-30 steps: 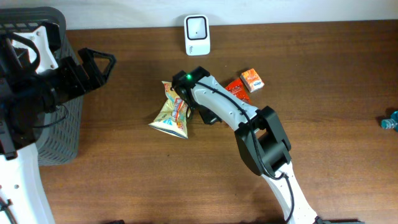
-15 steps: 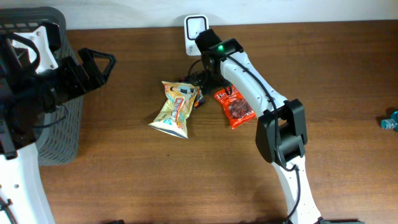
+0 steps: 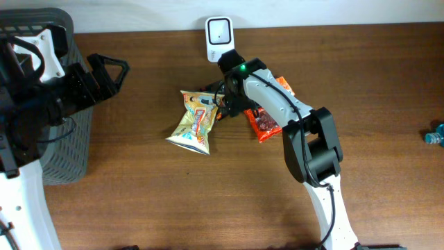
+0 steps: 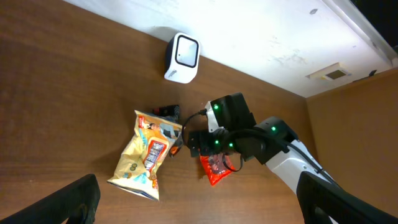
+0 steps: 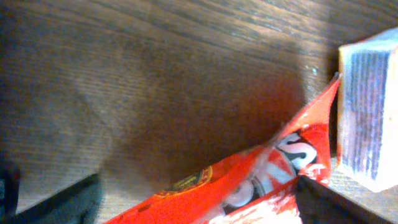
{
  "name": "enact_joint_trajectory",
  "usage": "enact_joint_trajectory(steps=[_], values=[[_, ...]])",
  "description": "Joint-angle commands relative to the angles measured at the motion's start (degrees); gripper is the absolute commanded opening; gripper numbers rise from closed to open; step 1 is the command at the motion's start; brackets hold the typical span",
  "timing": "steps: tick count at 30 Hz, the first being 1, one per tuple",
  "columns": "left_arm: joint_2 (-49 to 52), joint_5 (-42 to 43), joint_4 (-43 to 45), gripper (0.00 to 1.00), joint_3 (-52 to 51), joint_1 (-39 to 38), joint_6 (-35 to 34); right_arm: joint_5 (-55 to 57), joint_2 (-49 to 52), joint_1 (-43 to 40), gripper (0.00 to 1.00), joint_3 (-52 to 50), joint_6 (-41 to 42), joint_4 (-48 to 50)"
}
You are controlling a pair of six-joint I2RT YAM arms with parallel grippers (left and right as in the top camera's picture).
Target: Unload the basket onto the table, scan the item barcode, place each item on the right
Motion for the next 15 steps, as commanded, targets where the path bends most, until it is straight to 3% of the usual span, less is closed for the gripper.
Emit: enact_joint_trajectory(steps=[1,5,8,10,11,15], values=[[-0.2,0.66,0.07,0.99,0.26,-0.13,1.09,0.79,1.46,-0.02,0.7,-3.58,0.42,0.24],[-0.2,0.66,0.09,0.99,0.26,-0.13,1.09,0.74,1.42,-0.07,0.31,-3.19,2.78,-0.02],[-0.2,0.66,0.07,0.99,0.26,-0.13,1.09,0.44,1.4,-0.07,0.27,0.07,3.3,-2.58],[-0.2,0.66,0.09,0.99,0.26,-0.13,1.09,-2.19,1.4,-0.07,0.1,6.36,3.26,-7.67],[-0.2,0.66,0.09,0.99,0.26,-0.13,1.09,-3.3,1.4,-0.09,0.06,8.48,3.26,-9.14],[-0.2,0.66,0.09,0.99,0.26,-0.13,1.09,-12.85,1.4,-0.2,0.04,22.88,3.19,-18.88]])
